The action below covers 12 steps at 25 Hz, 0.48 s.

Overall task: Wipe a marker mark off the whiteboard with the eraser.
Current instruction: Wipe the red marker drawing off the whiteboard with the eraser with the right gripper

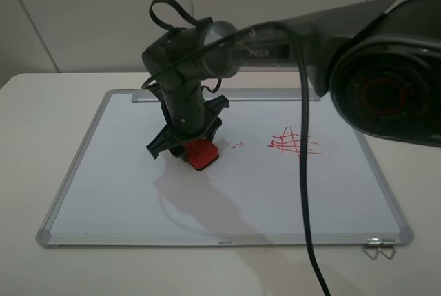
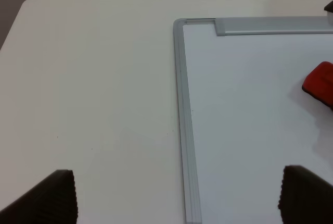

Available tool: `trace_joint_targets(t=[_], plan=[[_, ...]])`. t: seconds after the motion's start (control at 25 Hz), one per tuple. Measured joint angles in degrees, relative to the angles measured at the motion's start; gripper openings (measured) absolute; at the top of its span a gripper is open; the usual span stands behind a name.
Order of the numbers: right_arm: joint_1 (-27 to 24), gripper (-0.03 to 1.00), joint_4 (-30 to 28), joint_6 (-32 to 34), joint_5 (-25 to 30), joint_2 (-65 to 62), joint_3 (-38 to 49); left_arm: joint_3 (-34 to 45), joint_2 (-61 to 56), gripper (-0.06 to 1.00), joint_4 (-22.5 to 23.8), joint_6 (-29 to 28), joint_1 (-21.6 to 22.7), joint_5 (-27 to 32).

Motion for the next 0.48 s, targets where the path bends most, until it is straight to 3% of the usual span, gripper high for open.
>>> trace_joint_targets(t=[0.24,0.48], plan=[[1.59,0.50,0.30,-0.53,-0.05,0.02,0.00,0.00,0.00,0.77,0.00,0.00,0.00,0.00],[-0.70,0.50,3.57,-1.78,-0.49,0.02,0.25,0.00,0.00,0.77,0.00,0.00,0.00,0.00]])
